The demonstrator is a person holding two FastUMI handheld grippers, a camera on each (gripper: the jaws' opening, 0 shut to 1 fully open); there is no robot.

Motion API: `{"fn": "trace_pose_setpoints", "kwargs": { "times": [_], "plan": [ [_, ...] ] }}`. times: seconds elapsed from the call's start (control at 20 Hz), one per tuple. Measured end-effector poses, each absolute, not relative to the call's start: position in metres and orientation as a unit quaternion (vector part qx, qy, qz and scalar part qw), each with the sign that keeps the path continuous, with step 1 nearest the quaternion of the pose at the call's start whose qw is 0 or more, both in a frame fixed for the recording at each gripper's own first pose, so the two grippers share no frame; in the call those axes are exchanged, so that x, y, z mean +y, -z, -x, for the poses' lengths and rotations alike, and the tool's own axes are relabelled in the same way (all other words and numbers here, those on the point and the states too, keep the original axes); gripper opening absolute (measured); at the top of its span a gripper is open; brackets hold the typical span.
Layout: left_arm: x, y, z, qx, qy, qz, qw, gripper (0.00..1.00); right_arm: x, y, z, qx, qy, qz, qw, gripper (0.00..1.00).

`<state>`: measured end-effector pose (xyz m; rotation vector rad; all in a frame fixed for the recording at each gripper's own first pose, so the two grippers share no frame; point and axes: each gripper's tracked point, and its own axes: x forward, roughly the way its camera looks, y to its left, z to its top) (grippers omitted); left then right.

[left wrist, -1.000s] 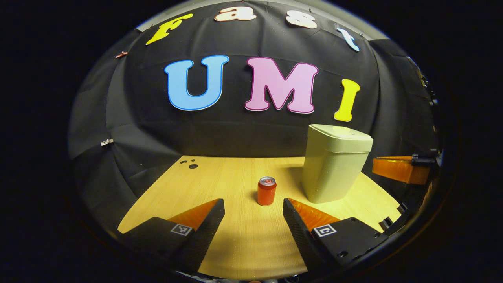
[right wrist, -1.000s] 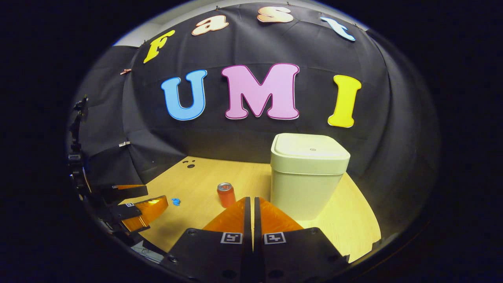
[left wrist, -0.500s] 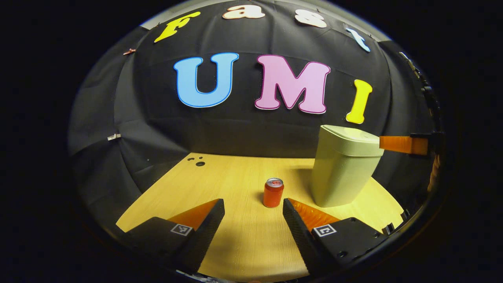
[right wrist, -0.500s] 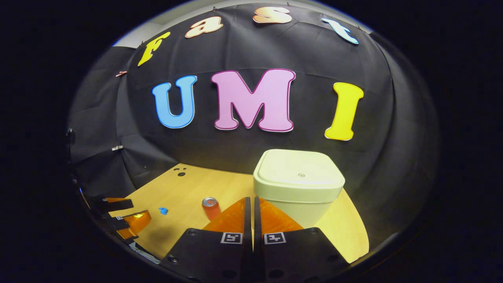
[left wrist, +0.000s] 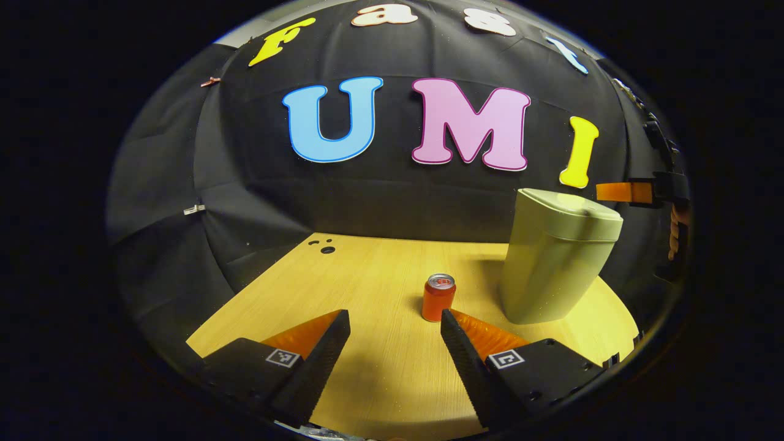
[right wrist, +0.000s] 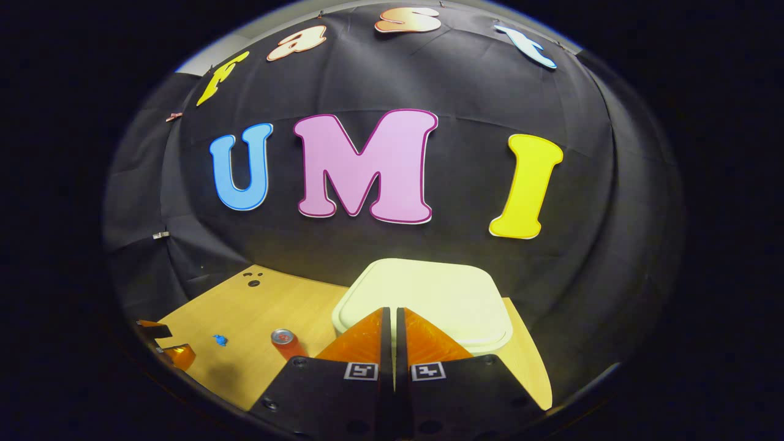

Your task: Press the lid of the desktop garbage bin to open it, pick up the crumpled paper on the desktop and throw it into the bin, then pick up the pop can on the desktop and drop it into the bin, and finally close the garbage bin lid.

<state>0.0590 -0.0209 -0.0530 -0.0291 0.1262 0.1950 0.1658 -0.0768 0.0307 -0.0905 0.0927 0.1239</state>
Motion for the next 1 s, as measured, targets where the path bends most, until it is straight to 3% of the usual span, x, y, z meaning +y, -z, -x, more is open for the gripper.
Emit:
{"fn": "trace_pose_setpoints", "kwargs": {
  "times": [0.5,0.55,1.0],
  "plan": [
    [-0.033,0.062,-0.048,0.078,-0.137,0.021,0.987,0.96,-0.098,-0.015,-0.2,0.059,-0.054,0.038,0.996,0.05],
    [-0.035,0.06,-0.048,0.076,-0.137,0.019,0.987,0.96,-0.098,-0.015,-0.2,0.057,-0.053,0.048,0.996,0.02],
    [-0.059,0.041,-0.058,0.063,-0.103,-0.011,0.993,0.95,-0.098,-0.01,-0.2,0.068,-0.05,0.057,0.995,0.05]
  ]
}}
